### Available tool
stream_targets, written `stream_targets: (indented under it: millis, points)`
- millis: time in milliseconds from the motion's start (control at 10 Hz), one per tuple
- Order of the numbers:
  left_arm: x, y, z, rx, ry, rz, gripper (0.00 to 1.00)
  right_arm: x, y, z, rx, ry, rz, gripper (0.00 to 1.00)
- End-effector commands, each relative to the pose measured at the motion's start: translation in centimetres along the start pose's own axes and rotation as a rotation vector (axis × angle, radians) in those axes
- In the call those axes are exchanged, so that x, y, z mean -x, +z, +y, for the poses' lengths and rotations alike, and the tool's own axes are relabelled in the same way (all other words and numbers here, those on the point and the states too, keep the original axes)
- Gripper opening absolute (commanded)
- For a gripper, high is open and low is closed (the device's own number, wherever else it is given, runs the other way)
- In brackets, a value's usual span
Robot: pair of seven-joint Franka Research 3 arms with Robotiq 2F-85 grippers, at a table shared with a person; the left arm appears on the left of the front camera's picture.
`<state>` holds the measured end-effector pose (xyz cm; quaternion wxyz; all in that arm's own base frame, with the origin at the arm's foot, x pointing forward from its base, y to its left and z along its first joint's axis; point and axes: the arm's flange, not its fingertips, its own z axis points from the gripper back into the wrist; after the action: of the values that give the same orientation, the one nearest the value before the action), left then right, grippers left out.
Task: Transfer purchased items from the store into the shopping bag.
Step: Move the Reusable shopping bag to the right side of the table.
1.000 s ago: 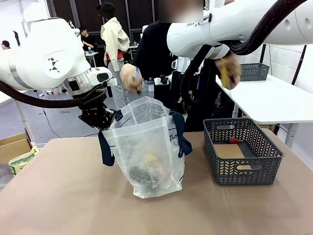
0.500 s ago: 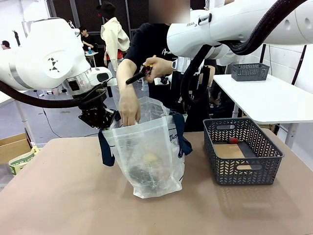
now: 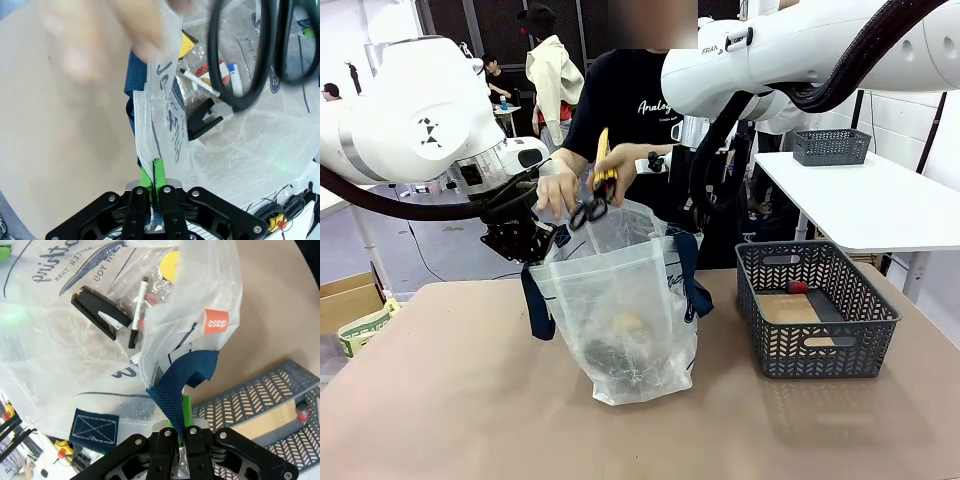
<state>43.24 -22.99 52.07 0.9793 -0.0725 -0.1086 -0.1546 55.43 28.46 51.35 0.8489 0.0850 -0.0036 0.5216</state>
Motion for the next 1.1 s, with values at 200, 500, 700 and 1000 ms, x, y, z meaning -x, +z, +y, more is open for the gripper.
stream_targets:
  millis: [200, 500, 700, 1000]
  points:
    - [0.07, 0.10, 0.00, -0.001, 0.003, -0.002, 0.00, 0.11, -0.06, -0.05, -0.009, -0.005, -0.003, 0.00]
    - [0.07, 0.10, 0.00, -0.001, 0.003, -0.002, 0.00, 0.11, -0.06, -0.05, -0.009, -0.005, -0.003, 0.00]
    - [0.07, 0.10, 0.00, -0.001, 0.003, -0.002, 0.00, 0.11, -0.06, -0.05, -0.009, -0.005, -0.003, 0.00]
    - [0.07, 0.10, 0.00, -0.001, 0.003, -0.002, 0.00, 0.11, -0.06, -0.05, -0.009, -0.005, -0.003, 0.00]
